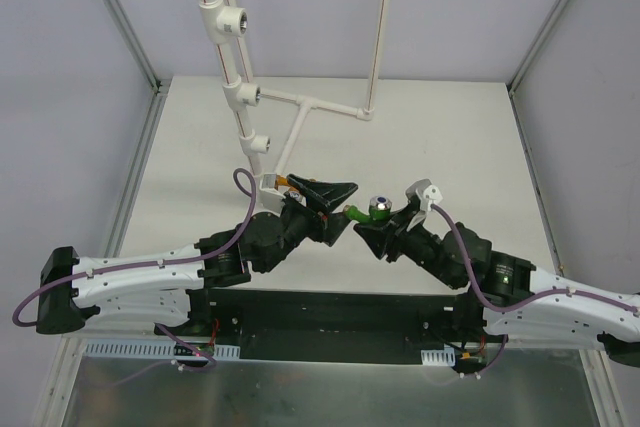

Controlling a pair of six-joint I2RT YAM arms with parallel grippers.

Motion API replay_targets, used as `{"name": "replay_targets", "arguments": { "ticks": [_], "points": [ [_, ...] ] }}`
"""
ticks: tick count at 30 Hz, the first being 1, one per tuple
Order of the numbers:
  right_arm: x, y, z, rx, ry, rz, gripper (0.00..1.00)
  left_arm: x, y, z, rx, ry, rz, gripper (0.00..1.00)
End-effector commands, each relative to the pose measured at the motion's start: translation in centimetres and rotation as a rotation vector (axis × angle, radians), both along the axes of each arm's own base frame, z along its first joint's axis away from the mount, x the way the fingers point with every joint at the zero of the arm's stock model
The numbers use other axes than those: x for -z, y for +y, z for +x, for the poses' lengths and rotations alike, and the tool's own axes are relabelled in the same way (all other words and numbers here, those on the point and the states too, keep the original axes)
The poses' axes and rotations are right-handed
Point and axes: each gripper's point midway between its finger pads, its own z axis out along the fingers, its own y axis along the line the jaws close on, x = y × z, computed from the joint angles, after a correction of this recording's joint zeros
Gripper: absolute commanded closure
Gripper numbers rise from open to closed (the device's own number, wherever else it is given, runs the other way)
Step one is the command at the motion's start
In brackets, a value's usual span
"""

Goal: Install the water faucets
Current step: Pick up the water faucet from the center of the board.

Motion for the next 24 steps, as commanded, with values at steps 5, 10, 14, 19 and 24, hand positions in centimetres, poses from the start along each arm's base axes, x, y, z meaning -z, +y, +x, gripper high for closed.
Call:
{"name": "replay_targets", "arguments": {
  "ticks": [5,10,14,19,24],
  "points": [
    [2.5,0.5,-1.1,-0.058,0.051,-0.067,1.0,-4.1,0.7,0.2,-0.029,-0.044,-0.131,0.19],
    [2.8,0.6,-1.2,-0.064,0.059,-0.076,1.0,-4.0,0.7,0.3,-0.032,-0.045,-0.126,0.21],
    [1.6,0.5,-1.0,-0.053,0.038,-0.039,1.0,-3.4,0.2,0.1,-0.016,-0.043,-0.106,0.21],
    [-0.5,0.0,-0.5,-0.029,-0.005,0.008,1.0,-2.4,-1.5,-0.4,0.04,-0.032,-0.079,0.32],
    [-1.2,0.0,-0.3,-0.022,-0.023,0.009,1.0,-1.7,-3.3,-0.9,0.097,-0.027,-0.086,0.62]
  ]
}}
